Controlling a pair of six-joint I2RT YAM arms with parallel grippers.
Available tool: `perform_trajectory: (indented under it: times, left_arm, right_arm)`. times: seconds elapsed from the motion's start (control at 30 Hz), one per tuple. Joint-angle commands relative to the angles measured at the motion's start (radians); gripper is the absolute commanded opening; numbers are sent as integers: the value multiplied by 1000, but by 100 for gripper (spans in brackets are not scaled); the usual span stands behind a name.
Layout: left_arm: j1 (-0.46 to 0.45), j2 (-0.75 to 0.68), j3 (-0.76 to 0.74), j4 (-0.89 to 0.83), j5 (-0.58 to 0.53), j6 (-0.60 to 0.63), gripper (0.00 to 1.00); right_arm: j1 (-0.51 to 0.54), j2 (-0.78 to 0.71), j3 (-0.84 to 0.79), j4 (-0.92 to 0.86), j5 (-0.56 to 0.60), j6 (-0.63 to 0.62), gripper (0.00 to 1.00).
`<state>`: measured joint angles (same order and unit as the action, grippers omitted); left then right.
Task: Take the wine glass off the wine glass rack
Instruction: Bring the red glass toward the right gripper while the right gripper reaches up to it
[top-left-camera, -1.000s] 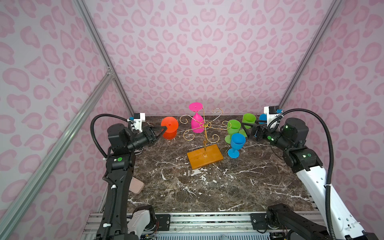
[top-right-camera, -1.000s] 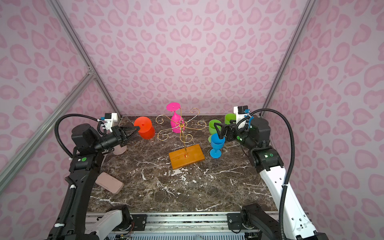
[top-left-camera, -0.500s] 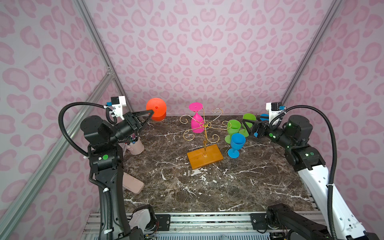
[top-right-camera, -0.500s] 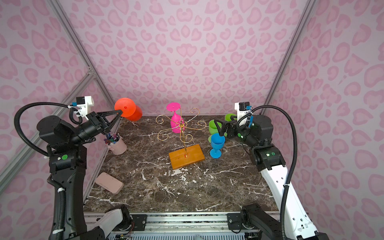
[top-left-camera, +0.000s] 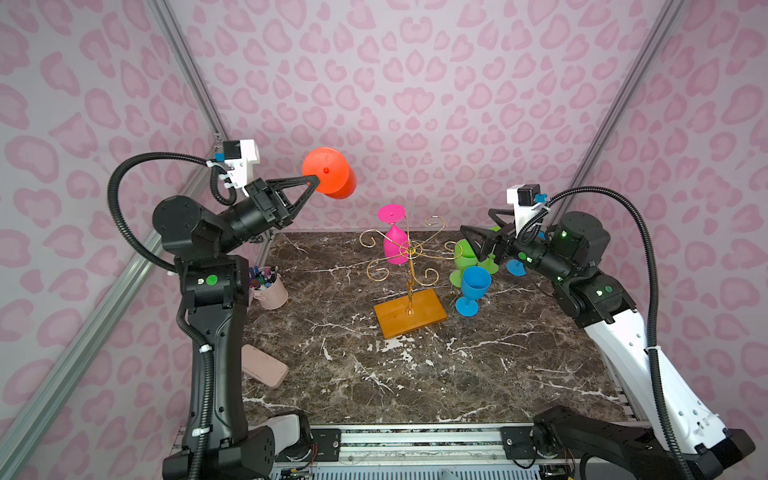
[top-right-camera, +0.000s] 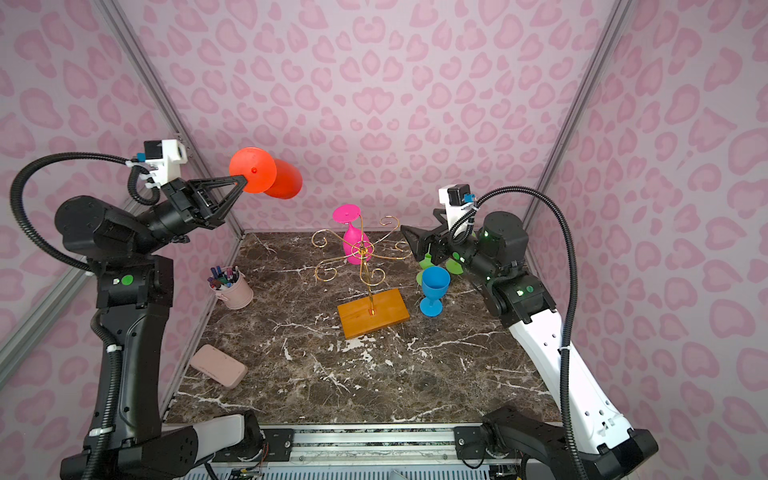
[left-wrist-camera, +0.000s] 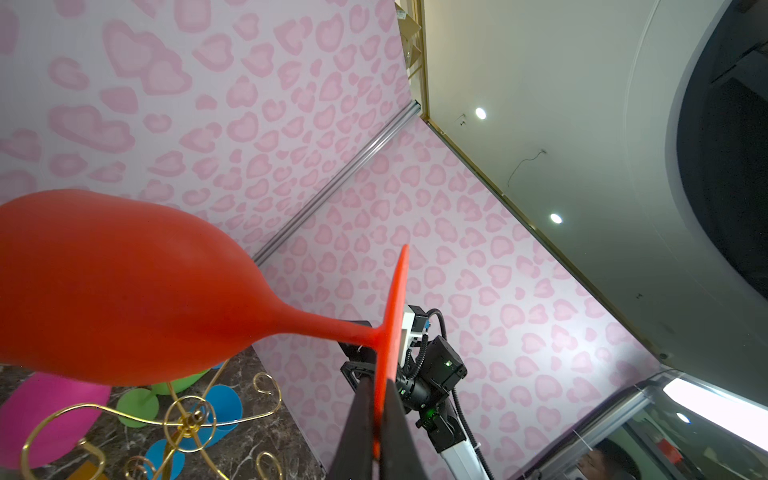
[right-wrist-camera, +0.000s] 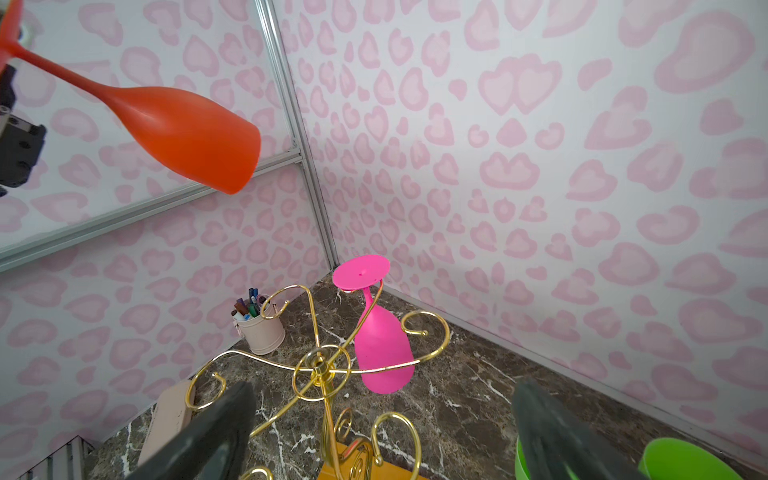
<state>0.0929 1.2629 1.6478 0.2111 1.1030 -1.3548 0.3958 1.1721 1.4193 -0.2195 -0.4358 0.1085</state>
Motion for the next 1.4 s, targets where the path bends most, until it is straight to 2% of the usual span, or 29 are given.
perform_trajectory:
  times: [0.0,0.13,0.3,0.43,0.63,0.93,1.17,1.37]
  left_arm:
    - [-65,24,36,108,-5,-60,4]
    - [-159,63,70,147,-11,-99,4]
    - [-253,126,106,192,-15,-153,4]
    - [-307,175,132,204,-12,-178,4]
    - [-368,244,175,224,-3,-224,4]
    - [-402,285,210,250,12,-272,4]
    - [-424,268,150,343,12,-338,4]
    - [-430,269,144,375,22,-371,4]
  right_arm:
    - [31,4,10,103,23,-75,98]
    - [87,1,-5,219,53,-174,98]
    - [190,-5,-79,407,102,-356,98]
    - [230,42,-35,428,113,-447,98]
    - [232,126,34,457,86,-492,98]
    - [227,237,125,461,142,-536,98]
    - [206,301,170,462,137,-514,97]
    - [202,307,168,462,131,-497,92]
